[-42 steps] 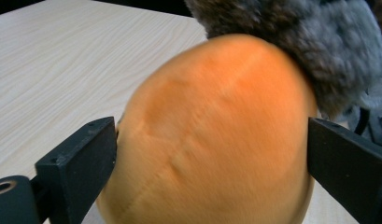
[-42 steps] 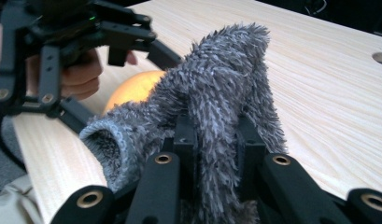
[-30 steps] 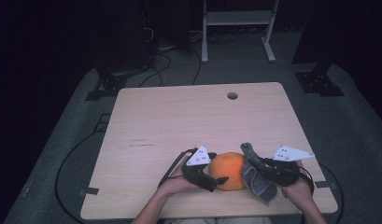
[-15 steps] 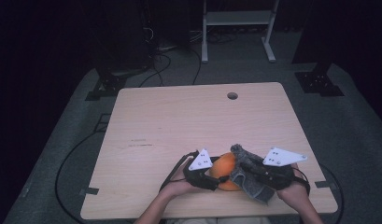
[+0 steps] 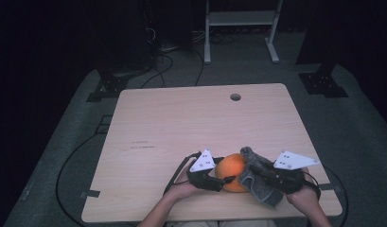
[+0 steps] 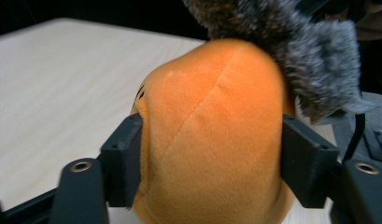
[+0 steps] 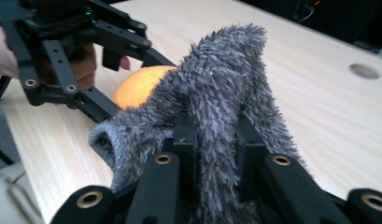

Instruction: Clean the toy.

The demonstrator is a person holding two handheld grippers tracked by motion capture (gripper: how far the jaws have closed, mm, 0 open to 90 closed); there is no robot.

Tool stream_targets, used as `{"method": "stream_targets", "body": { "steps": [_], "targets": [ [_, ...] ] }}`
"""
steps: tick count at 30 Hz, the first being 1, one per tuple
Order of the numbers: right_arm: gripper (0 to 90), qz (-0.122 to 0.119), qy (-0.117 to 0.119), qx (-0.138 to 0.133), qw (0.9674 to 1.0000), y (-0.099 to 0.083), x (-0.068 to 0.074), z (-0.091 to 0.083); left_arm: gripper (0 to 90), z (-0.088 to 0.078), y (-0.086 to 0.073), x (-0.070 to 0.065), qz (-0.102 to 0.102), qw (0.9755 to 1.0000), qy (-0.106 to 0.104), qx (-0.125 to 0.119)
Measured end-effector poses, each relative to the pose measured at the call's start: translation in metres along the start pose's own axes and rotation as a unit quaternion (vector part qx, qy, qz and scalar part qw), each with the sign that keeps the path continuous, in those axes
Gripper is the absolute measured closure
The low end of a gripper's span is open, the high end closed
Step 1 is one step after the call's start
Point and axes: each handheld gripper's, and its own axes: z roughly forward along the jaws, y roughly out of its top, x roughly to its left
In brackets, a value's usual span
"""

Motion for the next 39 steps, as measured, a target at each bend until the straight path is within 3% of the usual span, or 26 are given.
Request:
{"method": "stream_targets", "body": {
  "steps": [5,11,13,17,19,21,24,27,30,33,39],
  "targets": [
    [74.2,0.007,0.004,-0.002,1.0000,-0.001,-0.004,0.005,34.8,-0.013,0.010,0.000,0.018,0.9997,0.015,-0.009],
    [74.3,0.041,-0.009,0.036,0.9985,-0.021,-0.022,0.018,35.0,-0.018,0.011,0.004,0.016,0.9996,0.023,-0.007],
    [74.3,0.046,-0.011,0.017,0.9987,-0.016,-0.021,0.010,34.9,-0.019,0.014,0.004,0.017,0.9996,0.022,0.000],
    [74.3,0.039,0.022,-0.040,0.9982,0.005,-0.006,-0.002,34.9,-0.022,0.020,0.000,0.030,0.9994,0.017,-0.002],
    [74.2,0.030,0.030,-0.039,0.9983,0.009,0.001,0.004,34.9,-0.021,0.021,-0.002,0.030,0.9993,0.021,0.001],
    [74.3,0.028,0.026,-0.020,0.9991,0.005,0.001,0.013,33.9,-0.017,0.015,-0.002,0.036,0.9988,0.024,0.023],
    [74.3,0.045,0.037,0.000,0.9983,-0.008,-0.005,0.024,26.2,-0.014,0.010,0.003,0.020,0.9996,0.008,0.018],
    [74.3,0.046,0.034,0.007,0.9983,-0.010,-0.007,0.022,15.7,-0.017,0.011,0.008,0.006,1.0000,0.003,0.004],
    [74.3,0.047,0.040,0.010,0.9980,-0.013,-0.008,0.023,8.9,-0.016,0.006,0.013,-0.005,0.9999,0.002,0.014],
    [74.2,0.036,0.030,0.022,0.9987,-0.015,-0.010,0.023,6.3,-0.014,0.002,0.017,-0.025,0.9995,-0.011,0.015],
    [74.2,0.043,0.025,0.037,0.9981,-0.023,-0.016,0.025,6.3,-0.014,0.001,0.017,-0.019,0.9993,-0.022,0.021]
  ]
}}
